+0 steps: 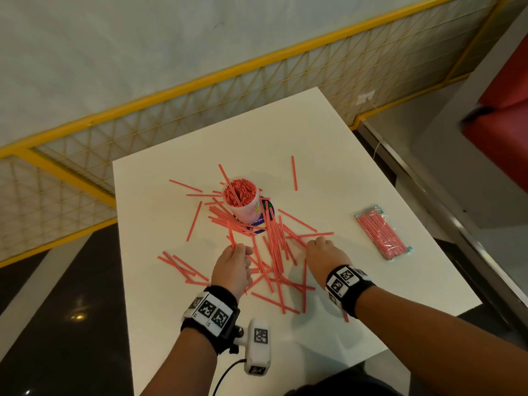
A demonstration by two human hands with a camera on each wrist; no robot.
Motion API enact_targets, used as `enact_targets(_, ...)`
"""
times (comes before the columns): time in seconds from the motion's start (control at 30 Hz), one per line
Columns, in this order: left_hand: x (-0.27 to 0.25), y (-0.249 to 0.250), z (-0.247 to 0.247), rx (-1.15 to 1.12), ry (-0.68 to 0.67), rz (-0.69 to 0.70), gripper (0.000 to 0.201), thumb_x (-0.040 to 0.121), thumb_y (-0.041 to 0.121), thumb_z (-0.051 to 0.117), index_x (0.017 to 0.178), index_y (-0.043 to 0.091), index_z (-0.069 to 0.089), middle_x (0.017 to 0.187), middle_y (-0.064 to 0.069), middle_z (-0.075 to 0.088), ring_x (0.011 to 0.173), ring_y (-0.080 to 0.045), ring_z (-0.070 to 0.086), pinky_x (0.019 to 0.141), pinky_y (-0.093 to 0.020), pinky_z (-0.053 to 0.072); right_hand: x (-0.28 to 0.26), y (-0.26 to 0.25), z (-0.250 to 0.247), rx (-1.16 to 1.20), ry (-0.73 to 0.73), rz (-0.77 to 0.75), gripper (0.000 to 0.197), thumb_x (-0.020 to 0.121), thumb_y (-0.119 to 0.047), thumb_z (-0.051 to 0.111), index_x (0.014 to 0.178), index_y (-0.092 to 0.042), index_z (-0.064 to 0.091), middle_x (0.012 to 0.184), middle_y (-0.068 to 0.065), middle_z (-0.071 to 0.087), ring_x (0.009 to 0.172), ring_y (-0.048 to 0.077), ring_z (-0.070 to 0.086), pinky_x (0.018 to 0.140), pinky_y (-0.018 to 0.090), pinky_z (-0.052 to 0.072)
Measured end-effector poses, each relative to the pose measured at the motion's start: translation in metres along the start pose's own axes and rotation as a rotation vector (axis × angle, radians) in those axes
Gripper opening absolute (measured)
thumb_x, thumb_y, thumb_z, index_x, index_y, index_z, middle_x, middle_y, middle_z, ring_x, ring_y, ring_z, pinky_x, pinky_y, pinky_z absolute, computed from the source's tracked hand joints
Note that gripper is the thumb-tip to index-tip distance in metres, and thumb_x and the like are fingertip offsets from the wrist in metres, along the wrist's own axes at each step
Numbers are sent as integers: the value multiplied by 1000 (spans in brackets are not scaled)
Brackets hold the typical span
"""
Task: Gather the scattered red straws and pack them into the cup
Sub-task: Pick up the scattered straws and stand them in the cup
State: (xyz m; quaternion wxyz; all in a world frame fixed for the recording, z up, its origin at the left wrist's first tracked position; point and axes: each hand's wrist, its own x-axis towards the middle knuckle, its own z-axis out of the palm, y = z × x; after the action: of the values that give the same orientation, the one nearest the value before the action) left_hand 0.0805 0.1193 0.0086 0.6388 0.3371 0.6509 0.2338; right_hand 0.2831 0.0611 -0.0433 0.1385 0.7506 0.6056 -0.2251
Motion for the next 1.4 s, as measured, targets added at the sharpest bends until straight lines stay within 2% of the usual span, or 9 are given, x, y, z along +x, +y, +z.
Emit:
enact_targets(0.43,-7,-3,-7,229,-1,87,27,106,24,43,97,9,63,65,2,43,51,-13,33,48,-26,27,6,2,-30,155,-61,41,38,98,-2,43,135,8,46,125,22,52,105,34,59,85,41,53)
enact_targets(0.57,-5,-2,6,204,-25,84,29,106,29,46,98,13,69,70,4,46,53,-11,37,51,-26,33,-6,2,-52,474,-65,3,17,100,-9,47,84,-13,52,78,5,47,71,21,48,69,37,52)
enact_targets(0.63,-11,2,16,179,-66,81,31,102,42,54,102,17,71,63,8,44,51,-11,38,54,-28,34,-22,-2,-61,560,-92,-85,22,100,-7,42,81,-17,38,74,1,38,59,17,47,51,28,40)
enact_targets(0.77,-30,14,40,96,-230,86,58,79,72,70,108,22,71,56,17,51,54,-9,44,60,-29,38,-45,-13,-81,779,-87,-290,21,108,-14,33,88,-11,36,79,10,47,57,28,57,50,22,41)
enact_targets(0.87,-33,21,55,7,-314,107,78,68,77,76,103,7,70,80,-8,59,71,-25,50,68,-37,44,-50,-23,-87,842,-8,-400,21,109,-19,34,91,-21,44,76,0,55,58,9,57,55,22,45)
enact_targets(1.0,-31,29,57,22,-242,197,84,69,85,69,105,9,69,100,-31,69,93,-49,67,95,-66,51,-48,-30,-81,927,73,-375,17,107,-31,37,99,-19,47,83,6,63,67,23,59,65,50,53)
enact_targets(1.13,-34,43,53,80,-82,326,55,93,69,51,91,18,72,83,5,73,80,-2,72,82,-37,58,-53,-33,-85,1045,34,-267,28,103,-43,51,108,-16,51,88,6,69,63,17,62,61,42,58)
enact_targets(1.2,-43,53,51,165,-14,412,54,103,60,41,89,14,65,80,18,61,65,16,59,68,-19,44,-56,-33,-88,1084,-136,-261,32,100,-44,58,111,-16,50,88,8,72,65,17,69,60,35,60)
enact_targets(1.4,-56,61,46,42,-46,625,52,108,44,36,87,2,59,73,-8,60,75,-18,62,80,-15,50,-58,-38,-93,1434,-467,-356,12,96,-10,62,99,-6,52,66,1,61,52,13,48,50,26,40)
